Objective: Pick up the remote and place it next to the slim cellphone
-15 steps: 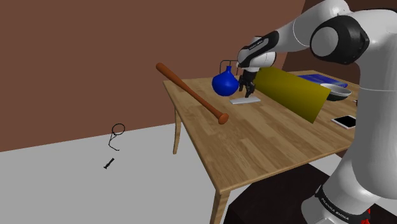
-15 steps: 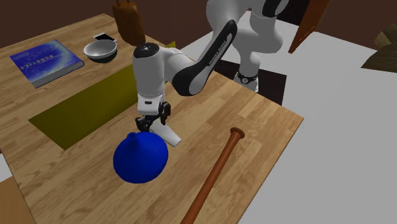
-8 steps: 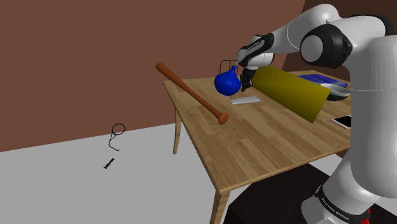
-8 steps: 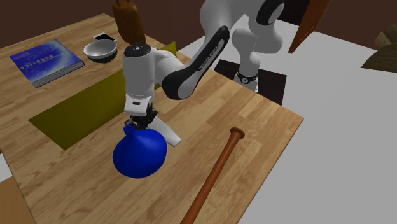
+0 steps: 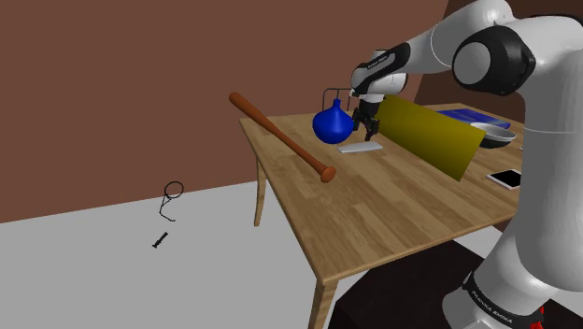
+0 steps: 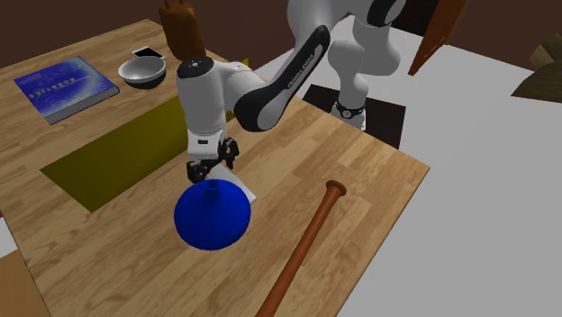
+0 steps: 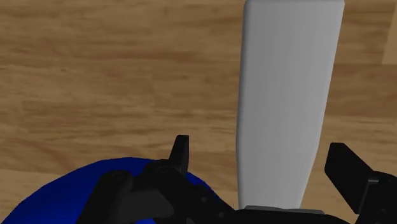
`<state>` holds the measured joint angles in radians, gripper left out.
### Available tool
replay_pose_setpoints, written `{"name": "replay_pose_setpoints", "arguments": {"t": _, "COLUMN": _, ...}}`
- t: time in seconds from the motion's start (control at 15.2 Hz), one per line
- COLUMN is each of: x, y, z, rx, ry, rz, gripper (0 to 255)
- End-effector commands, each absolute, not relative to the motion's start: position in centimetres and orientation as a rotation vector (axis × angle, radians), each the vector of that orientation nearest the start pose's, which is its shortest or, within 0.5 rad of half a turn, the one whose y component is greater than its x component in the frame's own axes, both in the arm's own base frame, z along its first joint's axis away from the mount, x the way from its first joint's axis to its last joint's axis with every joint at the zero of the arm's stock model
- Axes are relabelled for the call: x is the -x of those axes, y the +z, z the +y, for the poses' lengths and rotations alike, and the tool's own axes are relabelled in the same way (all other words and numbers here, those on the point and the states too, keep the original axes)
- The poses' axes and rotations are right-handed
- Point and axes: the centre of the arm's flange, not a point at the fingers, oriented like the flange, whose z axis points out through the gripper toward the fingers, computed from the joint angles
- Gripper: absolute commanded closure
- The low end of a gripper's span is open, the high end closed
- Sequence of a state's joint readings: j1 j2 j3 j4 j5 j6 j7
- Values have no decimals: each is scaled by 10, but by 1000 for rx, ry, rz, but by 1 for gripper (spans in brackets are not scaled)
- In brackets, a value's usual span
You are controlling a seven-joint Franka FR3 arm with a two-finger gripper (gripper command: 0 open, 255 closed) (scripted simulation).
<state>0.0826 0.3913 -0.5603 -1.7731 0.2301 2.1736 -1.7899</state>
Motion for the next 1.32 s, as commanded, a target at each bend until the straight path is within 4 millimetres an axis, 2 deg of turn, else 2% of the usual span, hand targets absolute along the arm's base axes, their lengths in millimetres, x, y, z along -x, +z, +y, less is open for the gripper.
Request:
{"name": "replay_pose_setpoints", "arguments": {"t": 0.0, "x": -588, "y": 362, "z": -248, "rx": 2556, "ry": 3, "rz": -1846, "gripper": 0}}
{"name": "replay_pose_setpoints", "arguments": {"t": 0.4, "x": -588, "y": 327, "z": -248, "rx": 2556, "ry": 3, "rz": -1846, "gripper": 0}}
{"name": "replay_pose_setpoints", "arguments": {"t": 0.92, "x": -588, "y": 327, "z": -248, "rx": 2556, "ry": 3, "rz": -1846, "gripper": 0}}
{"name": "replay_pose_setpoints", "arguments": {"t": 0.99, "x": -586, "y": 330, "z": -252, "rx": 2555, "ry": 1, "rz": -1846, "gripper": 255}}
{"name": "replay_pose_setpoints", "arguments": {"t": 1.19, "x": -595, "y": 327, "z": -257, "rx": 2555, "ry": 1, "rz": -1846, "gripper": 255}}
{"name": "replay_pose_setpoints", "arguments": {"t": 1.25, "x": -589, "y": 325, "z": -258, "rx": 2556, "ry": 1, "rz": -1846, "gripper": 255}}
